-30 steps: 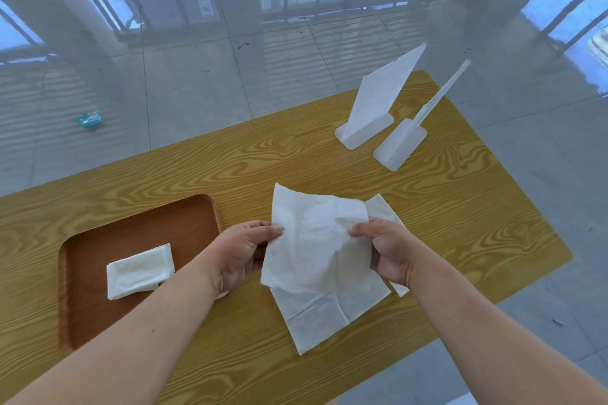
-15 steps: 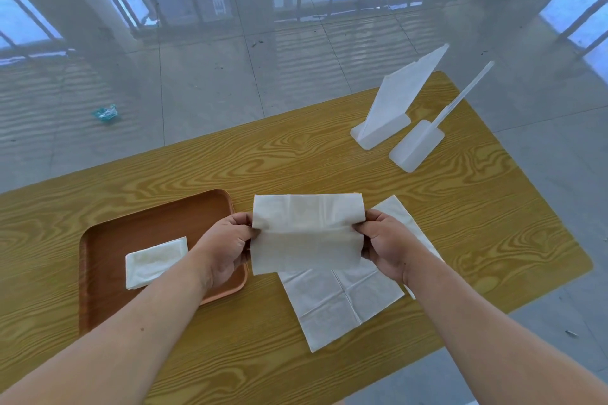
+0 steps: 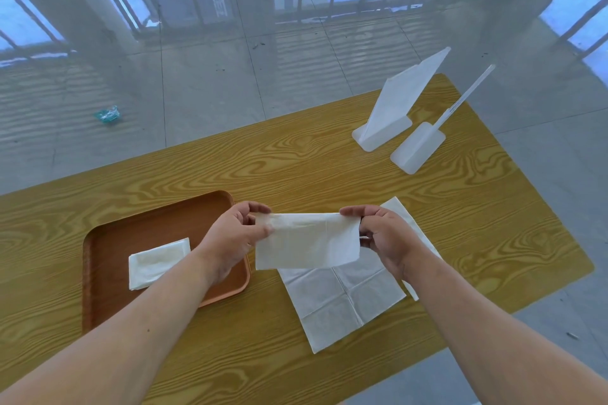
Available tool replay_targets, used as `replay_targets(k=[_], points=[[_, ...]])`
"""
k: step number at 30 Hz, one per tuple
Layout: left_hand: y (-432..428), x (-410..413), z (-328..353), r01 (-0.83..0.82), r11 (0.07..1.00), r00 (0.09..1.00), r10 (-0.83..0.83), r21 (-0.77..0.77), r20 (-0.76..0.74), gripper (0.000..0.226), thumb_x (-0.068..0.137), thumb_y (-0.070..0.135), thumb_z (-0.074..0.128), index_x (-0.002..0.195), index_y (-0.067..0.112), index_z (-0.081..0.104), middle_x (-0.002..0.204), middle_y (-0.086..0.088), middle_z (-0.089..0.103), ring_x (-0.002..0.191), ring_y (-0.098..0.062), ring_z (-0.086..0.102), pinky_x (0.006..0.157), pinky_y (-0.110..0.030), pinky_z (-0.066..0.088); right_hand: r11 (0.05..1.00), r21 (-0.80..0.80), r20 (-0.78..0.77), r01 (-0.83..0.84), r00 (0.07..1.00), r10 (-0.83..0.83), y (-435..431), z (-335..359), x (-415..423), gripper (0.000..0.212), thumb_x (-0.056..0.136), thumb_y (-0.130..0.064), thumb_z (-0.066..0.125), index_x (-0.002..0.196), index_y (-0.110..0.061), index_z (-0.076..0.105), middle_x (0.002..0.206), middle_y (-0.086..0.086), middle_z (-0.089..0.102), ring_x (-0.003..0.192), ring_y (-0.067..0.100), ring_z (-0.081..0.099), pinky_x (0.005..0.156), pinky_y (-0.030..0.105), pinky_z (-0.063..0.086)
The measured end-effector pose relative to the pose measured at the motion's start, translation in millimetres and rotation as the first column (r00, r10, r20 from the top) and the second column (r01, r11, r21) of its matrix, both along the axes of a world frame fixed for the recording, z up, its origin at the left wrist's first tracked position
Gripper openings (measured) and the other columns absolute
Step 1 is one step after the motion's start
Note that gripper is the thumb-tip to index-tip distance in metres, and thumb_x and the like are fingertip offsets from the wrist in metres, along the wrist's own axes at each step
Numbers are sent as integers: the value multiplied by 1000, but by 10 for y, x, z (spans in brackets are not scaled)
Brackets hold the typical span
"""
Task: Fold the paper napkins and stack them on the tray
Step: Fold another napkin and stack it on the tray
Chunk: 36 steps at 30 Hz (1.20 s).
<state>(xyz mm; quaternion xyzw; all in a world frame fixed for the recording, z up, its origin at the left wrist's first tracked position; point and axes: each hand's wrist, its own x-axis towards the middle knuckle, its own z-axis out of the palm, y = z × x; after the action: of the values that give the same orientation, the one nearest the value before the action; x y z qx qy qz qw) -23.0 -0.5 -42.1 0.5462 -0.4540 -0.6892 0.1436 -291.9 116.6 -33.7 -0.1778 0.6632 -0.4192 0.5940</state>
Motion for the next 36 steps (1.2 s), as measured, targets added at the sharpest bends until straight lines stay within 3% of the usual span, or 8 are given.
replay_targets(k=[3, 7, 11, 15, 20, 26, 31, 36], points=[[-14, -56, 59, -37, 998, 998, 40, 56, -46, 47, 88, -4, 76, 125, 24, 65, 104, -12, 76, 94, -24, 76, 75, -35, 61, 995, -10, 49, 97, 994, -96, -23, -27, 1, 40, 93, -4, 48, 121, -22, 70, 89, 3, 71, 81, 20, 64, 79, 36, 52], [-2, -167, 160, -127, 979, 979, 150, 160, -136, 47, 90, -3, 73, 128, 22, 62, 113, -14, 78, 92, -26, 78, 65, -35, 61, 992, -37, -453, 122, 883, -126, 12, -42, 69, 38, 91, -27, 62, 129, -30, 56, 90, -8, 64, 76, 12, 62, 70, 31, 52], [19, -301, 258, -185, 936, 937, 260, 299, -233, 46, 92, -4, 68, 131, 18, 58, 100, -9, 82, 84, -24, 79, 61, -35, 62, 991, -111, -633, -72, 774, -15, 75, 45, 273, 17, 91, -43, 63, 103, -32, 61, 88, -8, 66, 75, 11, 64, 61, 26, 51], [59, -410, 335, -215, 895, 885, 348, 392, -309, 52, 94, -7, 63, 141, 12, 51, 105, -15, 75, 94, -32, 75, 77, -41, 63, 935, -123, -771, -333, 625, 121, 161, 105, 544, 46, 88, -58, 70, 120, -26, 60, 111, -13, 59, 102, 4, 54, 87, 23, 49], [98, -491, 435, -229, 864, 840, 408, 447, -357, 55, 94, -5, 62, 146, 6, 50, 117, -19, 69, 100, -30, 73, 75, -33, 66, 872, -47, -714, -486, 627, 311, 149, 95, 696, 105, 76, -73, 75, 160, -30, 29, 152, -20, 35, 142, -1, 27, 114, 22, 27], [141, -477, 483, -180, 921, 893, 301, 346, -335, 62, 87, 24, 82, 139, 7, 52, 114, -13, 74, 97, -26, 76, 74, -34, 63, 971, -217, -441, -105, 897, -1, -56, 147, 657, 25, 86, -31, 73, 111, -31, 77, 103, -10, 79, 97, 12, 72, 83, 42, 60], [59, -217, 397, 140, 985, 988, -145, -96, -45, 139, 40, 89, 84, 156, 30, 35, 146, 7, 51, 133, -17, 54, 107, -42, 45, 994, -98, 122, 48, 992, -36, -128, 248, 440, 28, 85, -20, 70, 110, -13, 80, 107, 8, 79, 94, 20, 72, 77, 34, 56], [112, -118, 389, 417, 902, 898, -390, 111, -203, 110, 57, 78, 85, 149, 27, 54, 148, 3, 64, 141, -17, 52, 122, -53, 28, 992, 119, 333, 43, 939, -81, -96, 283, 320, 33, 101, -24, 65, 128, -7, 73, 127, 18, 74, 117, 36, 71, 94, 48, 59]])
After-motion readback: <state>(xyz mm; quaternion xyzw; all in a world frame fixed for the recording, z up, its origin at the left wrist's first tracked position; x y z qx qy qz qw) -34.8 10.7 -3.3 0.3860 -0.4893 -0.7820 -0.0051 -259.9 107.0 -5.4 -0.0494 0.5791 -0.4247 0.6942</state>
